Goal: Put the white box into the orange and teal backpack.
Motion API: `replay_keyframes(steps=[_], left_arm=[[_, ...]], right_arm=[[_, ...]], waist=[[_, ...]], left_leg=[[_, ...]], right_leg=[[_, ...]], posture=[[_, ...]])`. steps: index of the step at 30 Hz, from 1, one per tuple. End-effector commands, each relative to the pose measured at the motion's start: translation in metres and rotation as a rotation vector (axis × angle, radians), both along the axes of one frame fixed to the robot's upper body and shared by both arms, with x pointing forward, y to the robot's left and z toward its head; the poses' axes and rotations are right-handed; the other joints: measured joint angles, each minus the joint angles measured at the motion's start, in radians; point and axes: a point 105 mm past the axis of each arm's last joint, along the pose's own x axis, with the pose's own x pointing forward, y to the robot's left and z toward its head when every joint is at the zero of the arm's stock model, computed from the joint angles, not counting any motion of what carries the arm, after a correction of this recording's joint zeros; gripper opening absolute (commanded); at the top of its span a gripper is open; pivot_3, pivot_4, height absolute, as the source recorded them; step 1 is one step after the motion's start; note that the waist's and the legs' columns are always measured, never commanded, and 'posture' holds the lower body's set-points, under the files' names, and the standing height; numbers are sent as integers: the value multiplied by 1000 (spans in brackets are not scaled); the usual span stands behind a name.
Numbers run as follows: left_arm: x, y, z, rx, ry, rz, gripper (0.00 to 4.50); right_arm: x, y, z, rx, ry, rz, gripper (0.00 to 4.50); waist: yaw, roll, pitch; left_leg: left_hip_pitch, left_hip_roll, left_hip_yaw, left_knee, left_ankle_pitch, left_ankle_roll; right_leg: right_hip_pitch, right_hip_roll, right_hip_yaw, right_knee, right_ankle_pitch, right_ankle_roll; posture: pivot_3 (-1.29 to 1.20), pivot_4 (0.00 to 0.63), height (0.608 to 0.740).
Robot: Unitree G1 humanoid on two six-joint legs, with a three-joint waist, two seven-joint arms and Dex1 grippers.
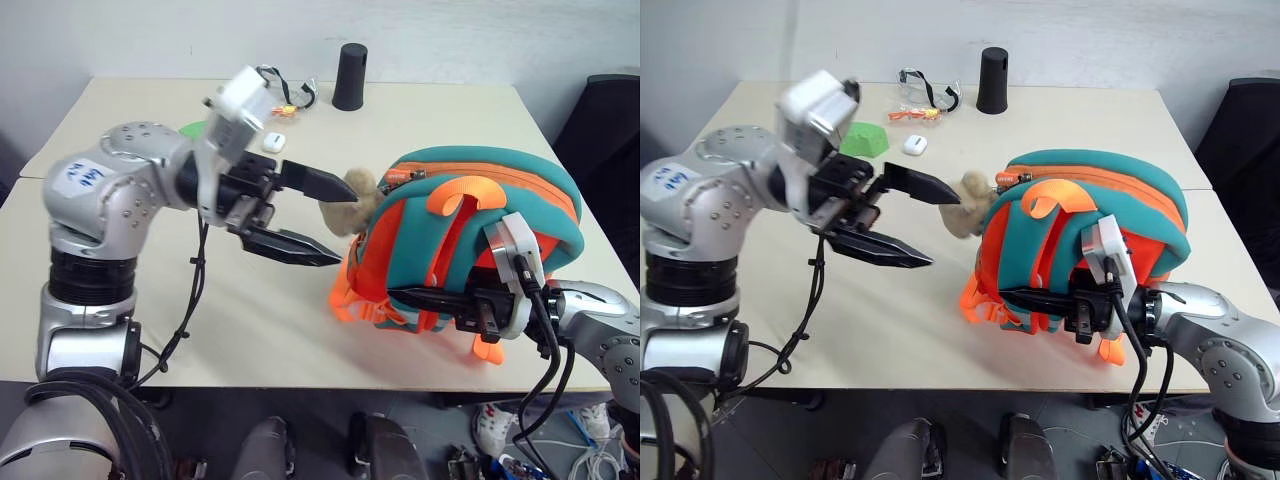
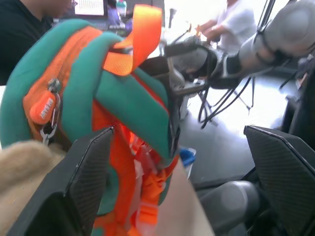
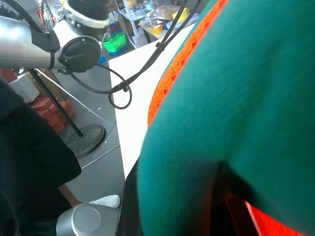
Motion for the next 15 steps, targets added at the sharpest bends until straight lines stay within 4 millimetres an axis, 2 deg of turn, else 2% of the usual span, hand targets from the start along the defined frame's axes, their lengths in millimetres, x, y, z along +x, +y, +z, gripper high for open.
replay_keyframes(steps=[1,5,9,15], left_arm=[[25,-6,-6,1,-196,127,4455],[30,-3,-4,-27,-269,144,4455],[40,9,4,-45,-304,207,4455],[38,1,-10,-17,-257,176,4455]], right_arm=[[-8,3,3,13,0,29,0],[-13,3,1,13,15,45,0],[-17,1,0,22,35,39,0],[-17,1,0,30,40,34,0]], waist=[[0,0,0],[-3,0,0],[-2,0,0],[1,0,0]], left_leg=[[0,0,1,0,0,0],[0,1,1,0,0,0],[0,1,1,0,0,0],[0,1,1,0,0,0]], right_leg=[[0,0,0,0,0,0],[-1,1,0,0,0,0],[-1,0,0,0,0,0],[-1,0,0,0,0,0]], posture=[[0,150,740],[0,150,740],[0,150,740],[0,150,740]])
